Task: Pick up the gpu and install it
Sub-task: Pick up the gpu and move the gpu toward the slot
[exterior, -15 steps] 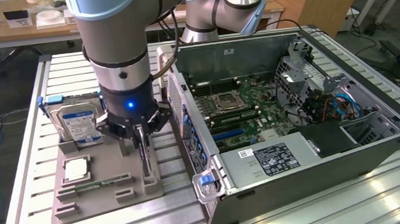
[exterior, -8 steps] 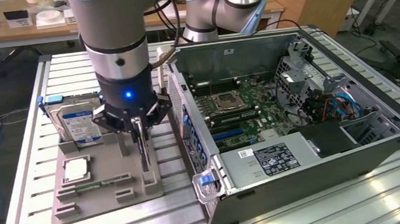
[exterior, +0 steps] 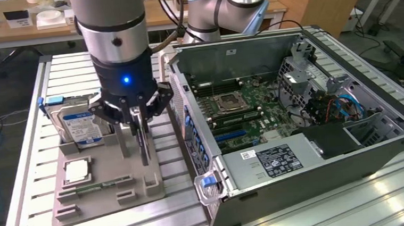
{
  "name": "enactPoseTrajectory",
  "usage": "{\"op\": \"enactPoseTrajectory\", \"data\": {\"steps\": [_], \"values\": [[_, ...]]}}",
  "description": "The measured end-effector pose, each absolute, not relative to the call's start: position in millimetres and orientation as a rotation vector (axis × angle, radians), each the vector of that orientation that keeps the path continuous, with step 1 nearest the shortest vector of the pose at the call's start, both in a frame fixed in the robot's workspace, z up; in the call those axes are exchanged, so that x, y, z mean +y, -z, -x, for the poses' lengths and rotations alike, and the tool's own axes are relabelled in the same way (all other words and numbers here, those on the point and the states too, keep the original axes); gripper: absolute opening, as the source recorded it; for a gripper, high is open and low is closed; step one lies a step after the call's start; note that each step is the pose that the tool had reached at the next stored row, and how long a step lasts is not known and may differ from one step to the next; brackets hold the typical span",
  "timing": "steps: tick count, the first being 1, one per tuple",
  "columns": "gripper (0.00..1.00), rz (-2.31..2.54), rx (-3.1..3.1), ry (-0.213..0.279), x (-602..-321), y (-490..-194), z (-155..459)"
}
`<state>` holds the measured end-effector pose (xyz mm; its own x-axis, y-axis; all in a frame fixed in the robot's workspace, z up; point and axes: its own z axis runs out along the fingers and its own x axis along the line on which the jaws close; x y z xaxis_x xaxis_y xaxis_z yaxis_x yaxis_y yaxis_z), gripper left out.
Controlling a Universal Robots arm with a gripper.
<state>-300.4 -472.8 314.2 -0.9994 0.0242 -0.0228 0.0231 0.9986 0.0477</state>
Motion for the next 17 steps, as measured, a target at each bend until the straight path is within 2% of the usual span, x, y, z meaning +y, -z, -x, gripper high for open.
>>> {"op": "enactPoseTrajectory", "data": {"steps": [17], "values": [[0.27, -0.037, 3.117, -0.074, -473, -360, 300]]}}
